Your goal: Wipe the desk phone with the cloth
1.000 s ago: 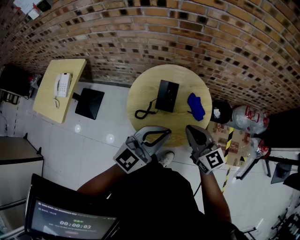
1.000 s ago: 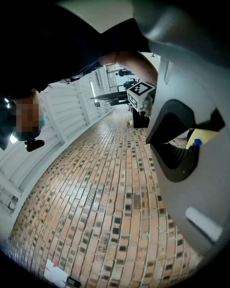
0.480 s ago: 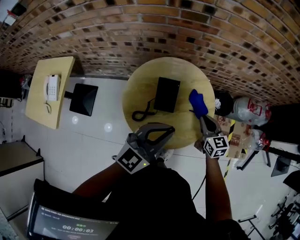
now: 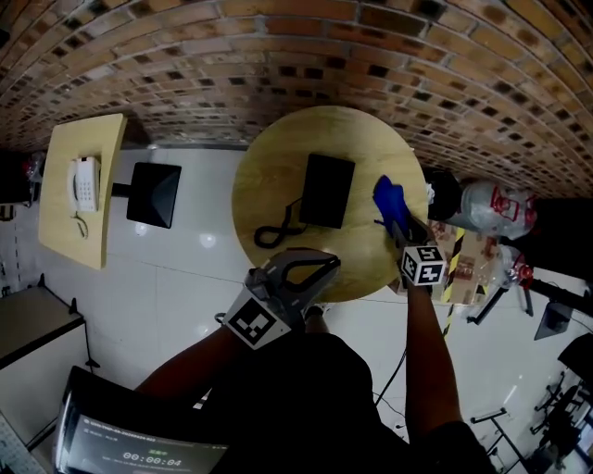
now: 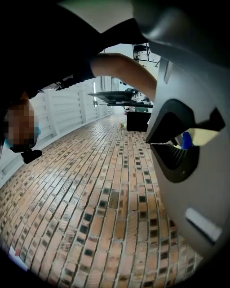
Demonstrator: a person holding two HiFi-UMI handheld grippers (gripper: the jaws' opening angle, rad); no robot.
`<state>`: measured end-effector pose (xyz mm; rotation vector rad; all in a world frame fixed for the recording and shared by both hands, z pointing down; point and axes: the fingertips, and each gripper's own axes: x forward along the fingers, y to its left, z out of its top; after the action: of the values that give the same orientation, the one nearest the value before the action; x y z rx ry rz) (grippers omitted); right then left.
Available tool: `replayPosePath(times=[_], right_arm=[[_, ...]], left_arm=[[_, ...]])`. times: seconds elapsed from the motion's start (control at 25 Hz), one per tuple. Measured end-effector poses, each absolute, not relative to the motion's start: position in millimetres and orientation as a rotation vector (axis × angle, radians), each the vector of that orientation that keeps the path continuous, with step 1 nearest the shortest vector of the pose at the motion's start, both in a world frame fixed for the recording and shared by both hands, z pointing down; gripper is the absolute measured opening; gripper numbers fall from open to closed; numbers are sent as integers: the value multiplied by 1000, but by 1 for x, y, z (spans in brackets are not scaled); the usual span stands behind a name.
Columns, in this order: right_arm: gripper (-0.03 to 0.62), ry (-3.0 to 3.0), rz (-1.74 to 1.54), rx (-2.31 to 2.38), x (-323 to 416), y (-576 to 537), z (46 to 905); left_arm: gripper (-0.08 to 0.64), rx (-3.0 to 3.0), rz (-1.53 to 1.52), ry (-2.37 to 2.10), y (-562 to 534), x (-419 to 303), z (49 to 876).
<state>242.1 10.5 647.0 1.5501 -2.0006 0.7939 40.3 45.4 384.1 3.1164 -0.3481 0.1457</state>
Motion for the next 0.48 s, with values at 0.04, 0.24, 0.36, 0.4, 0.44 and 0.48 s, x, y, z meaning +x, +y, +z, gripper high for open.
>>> replayPosePath(times=[0.04,0.24,0.36,0.4,0.44,0.48], right_arm=[[164,-1980,812,1534,244,7,656],[193,-1907,881,1480,253,-9,690],[193,-1896,882,1451,253,-13,699],[193,-1897,881,1439,252,-14,701],[192,-1899,881,1428,251,-14,703],[192,-1898,883,1420,251,-15,706]], left_arm=[[9,3112,147,-345,43,40,386],[9,3074,157,-354,34,35,398],[9,3058,165,-361,31,31,403],[9,3056,167,-364,30,30,404],[9,3053,170,-366,29,28,406],[9,3051,176,-368,28,27,407]])
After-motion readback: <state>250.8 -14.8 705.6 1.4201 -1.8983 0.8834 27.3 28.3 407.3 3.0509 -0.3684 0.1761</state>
